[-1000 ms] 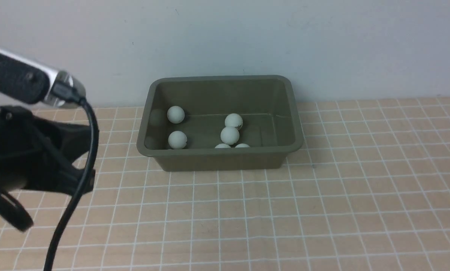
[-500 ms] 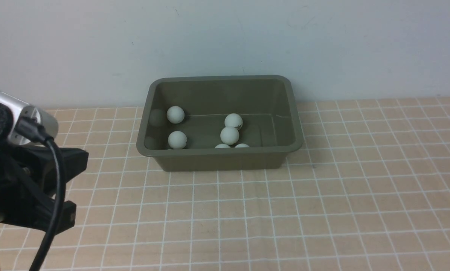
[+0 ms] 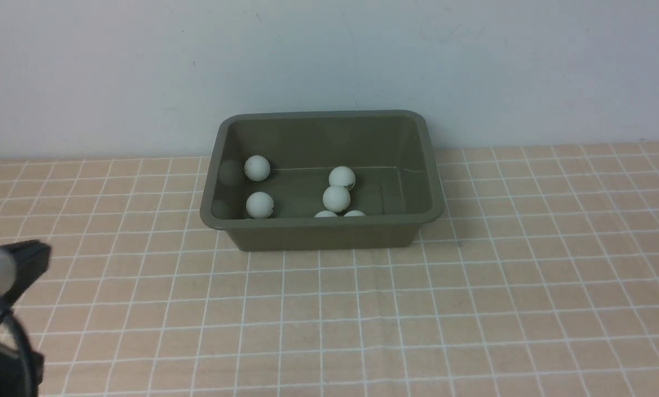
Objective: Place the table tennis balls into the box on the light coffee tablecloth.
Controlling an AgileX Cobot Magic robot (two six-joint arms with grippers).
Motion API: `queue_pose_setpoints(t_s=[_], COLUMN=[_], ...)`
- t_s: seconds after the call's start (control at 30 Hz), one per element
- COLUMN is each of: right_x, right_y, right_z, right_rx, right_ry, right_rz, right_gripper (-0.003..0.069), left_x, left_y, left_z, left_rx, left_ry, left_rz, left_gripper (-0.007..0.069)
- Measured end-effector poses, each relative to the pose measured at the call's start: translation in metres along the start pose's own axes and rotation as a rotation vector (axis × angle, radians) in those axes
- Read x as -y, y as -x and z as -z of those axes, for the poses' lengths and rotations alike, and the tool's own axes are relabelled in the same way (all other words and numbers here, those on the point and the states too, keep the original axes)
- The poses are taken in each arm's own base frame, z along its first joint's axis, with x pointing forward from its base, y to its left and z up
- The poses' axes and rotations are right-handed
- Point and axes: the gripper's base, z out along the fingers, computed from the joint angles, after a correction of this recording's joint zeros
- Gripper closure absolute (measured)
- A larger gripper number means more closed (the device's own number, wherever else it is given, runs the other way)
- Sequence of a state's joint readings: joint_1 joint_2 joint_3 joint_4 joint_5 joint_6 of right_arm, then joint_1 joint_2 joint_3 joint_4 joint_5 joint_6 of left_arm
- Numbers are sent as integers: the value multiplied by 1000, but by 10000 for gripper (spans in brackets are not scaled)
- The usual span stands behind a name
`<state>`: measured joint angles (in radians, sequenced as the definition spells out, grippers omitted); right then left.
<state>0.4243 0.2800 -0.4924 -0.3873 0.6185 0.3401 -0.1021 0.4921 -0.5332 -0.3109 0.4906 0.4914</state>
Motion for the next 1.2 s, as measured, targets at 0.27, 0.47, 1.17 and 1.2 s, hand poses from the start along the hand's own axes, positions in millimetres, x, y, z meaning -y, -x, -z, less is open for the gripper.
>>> queue_pose_setpoints(t_s=[0.27,0.47,1.17,1.2], right_x=[0,0,0,0], right_y=[0,0,0,0], right_z=[0,0,0,0], right_rx=[-1,-1,-1,-1], right_ry=[0,0,0,0], right_rz=[0,0,-2,-2], right_gripper=[675,675,675,675], left_x=[1,9,15,15], left_y=[-70,-111,-137,-137], left_z=[13,8,0,0], left_rx=[177,176,148,148], left_ry=[254,270,249,249], left_rz=[28,32,76,76], left_gripper=[693,693,693,693])
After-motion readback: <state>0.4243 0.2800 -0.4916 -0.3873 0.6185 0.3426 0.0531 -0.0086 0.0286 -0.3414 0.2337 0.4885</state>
